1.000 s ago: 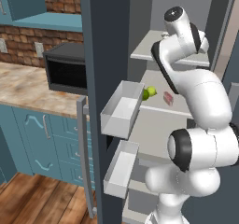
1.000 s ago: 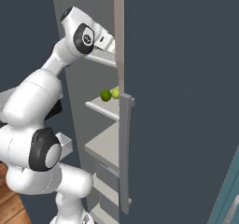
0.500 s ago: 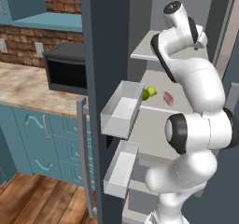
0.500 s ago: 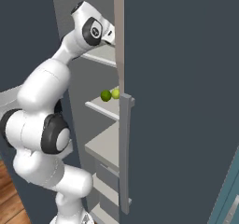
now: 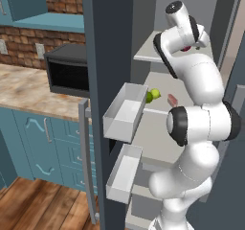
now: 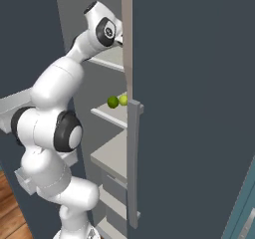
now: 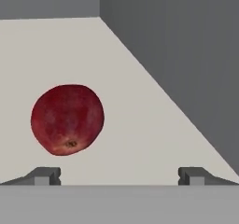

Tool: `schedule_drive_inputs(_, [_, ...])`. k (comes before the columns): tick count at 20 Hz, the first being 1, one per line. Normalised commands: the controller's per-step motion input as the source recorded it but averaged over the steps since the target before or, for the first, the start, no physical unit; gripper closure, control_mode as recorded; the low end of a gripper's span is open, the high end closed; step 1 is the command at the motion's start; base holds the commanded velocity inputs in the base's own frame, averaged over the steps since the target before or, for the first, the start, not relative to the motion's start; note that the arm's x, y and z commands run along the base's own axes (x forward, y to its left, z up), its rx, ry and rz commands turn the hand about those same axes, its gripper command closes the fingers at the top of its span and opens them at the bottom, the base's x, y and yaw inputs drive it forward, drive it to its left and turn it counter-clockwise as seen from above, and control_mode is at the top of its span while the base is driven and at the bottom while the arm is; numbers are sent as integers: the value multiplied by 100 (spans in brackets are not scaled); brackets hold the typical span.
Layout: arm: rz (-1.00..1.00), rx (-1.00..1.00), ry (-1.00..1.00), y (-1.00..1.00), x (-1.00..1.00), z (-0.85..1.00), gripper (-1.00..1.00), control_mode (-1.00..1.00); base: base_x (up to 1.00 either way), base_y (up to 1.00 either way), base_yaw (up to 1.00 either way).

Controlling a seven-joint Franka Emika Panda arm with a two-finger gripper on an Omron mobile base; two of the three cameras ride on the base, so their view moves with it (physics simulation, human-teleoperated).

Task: Take the lime and pear from the highest rack and move them to the second highest rack where the steak and pear are located, to maximize freezer space. Close the freezer door after rearranging.

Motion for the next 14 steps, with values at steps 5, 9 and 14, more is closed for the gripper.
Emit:
schedule_drive_inputs(5, [0, 0, 0, -3, 39, -17, -100, -100, 0, 0, 0])
schedule_drive_inputs(9, [0, 5, 0, -12, 36, -11, -100, -100, 0, 0, 0])
schedule_drive_inputs(14, [3, 8, 0, -19, 37, -8, -100, -100, 0, 0, 0])
